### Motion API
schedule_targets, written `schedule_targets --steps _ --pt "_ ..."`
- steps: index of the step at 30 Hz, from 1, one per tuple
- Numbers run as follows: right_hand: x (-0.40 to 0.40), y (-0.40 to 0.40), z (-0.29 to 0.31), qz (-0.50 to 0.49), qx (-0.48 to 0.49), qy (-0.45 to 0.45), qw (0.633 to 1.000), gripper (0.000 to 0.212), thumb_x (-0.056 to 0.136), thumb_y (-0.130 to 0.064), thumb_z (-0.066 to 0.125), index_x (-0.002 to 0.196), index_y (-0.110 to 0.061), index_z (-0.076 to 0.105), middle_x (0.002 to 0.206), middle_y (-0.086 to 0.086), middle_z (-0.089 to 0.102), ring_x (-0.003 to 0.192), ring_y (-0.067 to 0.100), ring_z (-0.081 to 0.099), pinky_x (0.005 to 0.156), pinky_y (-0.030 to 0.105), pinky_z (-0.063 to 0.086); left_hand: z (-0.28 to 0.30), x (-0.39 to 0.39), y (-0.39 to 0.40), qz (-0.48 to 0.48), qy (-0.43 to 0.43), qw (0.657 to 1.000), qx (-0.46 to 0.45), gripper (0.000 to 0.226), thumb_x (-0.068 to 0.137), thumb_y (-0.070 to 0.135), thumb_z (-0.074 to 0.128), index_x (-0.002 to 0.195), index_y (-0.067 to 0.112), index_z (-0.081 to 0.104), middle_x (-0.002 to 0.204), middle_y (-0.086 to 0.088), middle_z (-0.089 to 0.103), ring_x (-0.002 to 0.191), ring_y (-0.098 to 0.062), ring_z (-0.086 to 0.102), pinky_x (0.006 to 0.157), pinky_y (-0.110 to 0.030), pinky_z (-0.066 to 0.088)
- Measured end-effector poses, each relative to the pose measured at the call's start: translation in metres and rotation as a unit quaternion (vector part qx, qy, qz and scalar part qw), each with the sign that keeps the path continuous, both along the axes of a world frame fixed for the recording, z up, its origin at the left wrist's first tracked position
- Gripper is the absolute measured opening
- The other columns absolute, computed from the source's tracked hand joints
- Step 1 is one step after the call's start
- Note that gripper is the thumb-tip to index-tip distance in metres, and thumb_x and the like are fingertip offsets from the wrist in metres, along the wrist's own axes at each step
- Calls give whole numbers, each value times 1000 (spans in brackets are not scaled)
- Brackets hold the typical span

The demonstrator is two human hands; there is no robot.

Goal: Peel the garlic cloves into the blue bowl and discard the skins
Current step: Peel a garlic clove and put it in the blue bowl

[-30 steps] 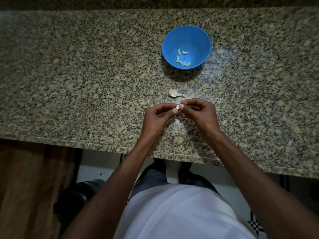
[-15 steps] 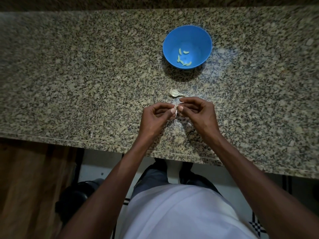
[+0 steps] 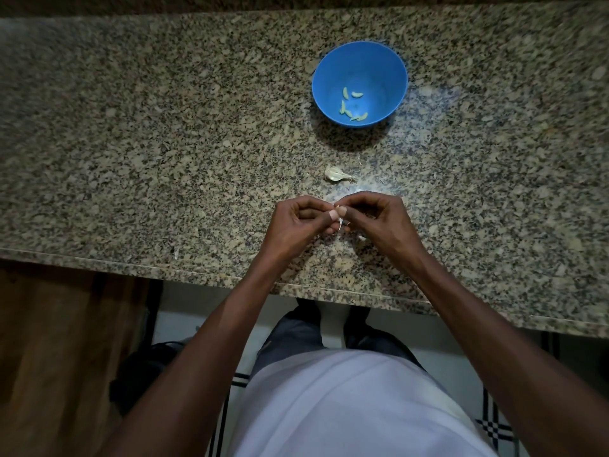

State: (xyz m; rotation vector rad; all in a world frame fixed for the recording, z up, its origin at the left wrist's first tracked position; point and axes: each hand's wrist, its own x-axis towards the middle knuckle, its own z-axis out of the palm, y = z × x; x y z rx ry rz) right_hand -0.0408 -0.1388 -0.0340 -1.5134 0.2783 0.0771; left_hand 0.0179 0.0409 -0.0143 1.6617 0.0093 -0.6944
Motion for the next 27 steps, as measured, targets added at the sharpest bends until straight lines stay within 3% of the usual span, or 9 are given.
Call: schedule_targets --steps 7,12,15,18,20,24,27 --pt "-6 7 -6 -26 35 18 999 20 97 -13 74 111 2 75 103 15 78 95 26 77 78 30 62 -2 -8 0 25 -38 999 19 30 83 16 86 104 -2 74 91 -15 78 83 -30 78 81 -43 65" --pt "-7 10 -9 -39 18 20 999 19 96 -14 75 109 -1 76 100 14 78 93 26 77 77 34 63 -10 -11 -4 10 -75 994 79 29 87 34 84 101 10 75 91 -8 78 87 -24 77 84 -46 64" --pt "-7 8 -11 -42 7 21 999 18 96 -19 77 108 -5 77 99 10 78 93 27 76 81 42 65 -11 -10 -7 -12 -83 991 103 27 91 39 78 101 15 74 94 -2 76 91 -16 74 85 -40 64" --pt "-5 8 -10 -46 2 22 999 17 96 -18 76 108 -7 78 100 8 79 93 23 76 80 34 62 -8 -12 -10 -30 -76 991 105 23 98 36 70 102 14 70 90 5 72 83 -2 67 75 -22 56" --pt "-4 10 -10 -49 19 28 998 16 96 -15 75 109 -5 77 102 9 79 94 24 76 81 33 62 -6 -14 -12 -30 -51 994 90 21 100 35 66 103 14 67 91 8 69 81 2 65 75 -20 52" --pt "-2 11 -10 -61 50 48 996 16 96 -10 75 111 -4 76 103 9 79 94 22 76 83 36 64 -8 -14 -13 -16 -19 996 83 20 104 33 60 108 14 64 100 -3 69 90 -20 65 84 -40 54" --pt "-2 9 -11 -66 80 64 993 18 95 -11 76 112 -4 76 102 12 79 94 29 76 87 44 64 -6 -14 -13 5 -9 998 59 18 103 26 61 107 9 64 96 -15 66 84 -21 58 78 -40 50"
